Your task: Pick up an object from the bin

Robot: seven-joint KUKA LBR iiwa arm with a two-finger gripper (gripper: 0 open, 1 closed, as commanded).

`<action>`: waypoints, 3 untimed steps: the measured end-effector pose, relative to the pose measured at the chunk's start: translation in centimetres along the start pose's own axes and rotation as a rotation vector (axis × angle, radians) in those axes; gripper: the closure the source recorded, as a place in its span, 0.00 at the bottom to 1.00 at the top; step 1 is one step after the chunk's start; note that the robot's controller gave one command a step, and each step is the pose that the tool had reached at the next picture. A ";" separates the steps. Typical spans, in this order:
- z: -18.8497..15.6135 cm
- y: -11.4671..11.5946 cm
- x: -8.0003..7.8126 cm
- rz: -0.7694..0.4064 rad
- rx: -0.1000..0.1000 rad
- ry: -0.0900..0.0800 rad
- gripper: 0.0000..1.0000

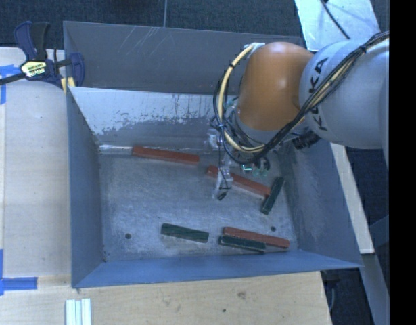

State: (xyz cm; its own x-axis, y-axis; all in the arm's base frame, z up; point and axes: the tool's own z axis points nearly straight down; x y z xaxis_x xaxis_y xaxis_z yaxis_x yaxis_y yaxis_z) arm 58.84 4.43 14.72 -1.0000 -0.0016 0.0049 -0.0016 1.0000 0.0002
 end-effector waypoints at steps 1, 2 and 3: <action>8.1 6.9 5.6 -0.081 -0.001 0.001 0.00; 4.6 7.4 9.6 -0.040 0.000 -0.005 0.00; 4.1 7.4 10.2 -0.036 0.000 -0.002 0.00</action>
Offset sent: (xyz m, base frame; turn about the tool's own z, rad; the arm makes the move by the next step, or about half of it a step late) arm -0.0542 0.0658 -0.0772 -0.0731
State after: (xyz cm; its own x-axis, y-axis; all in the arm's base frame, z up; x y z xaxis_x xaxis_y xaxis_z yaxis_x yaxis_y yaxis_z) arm 48.58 11.81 10.67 -0.9993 -0.0378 0.0026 -0.0378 0.9993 0.0000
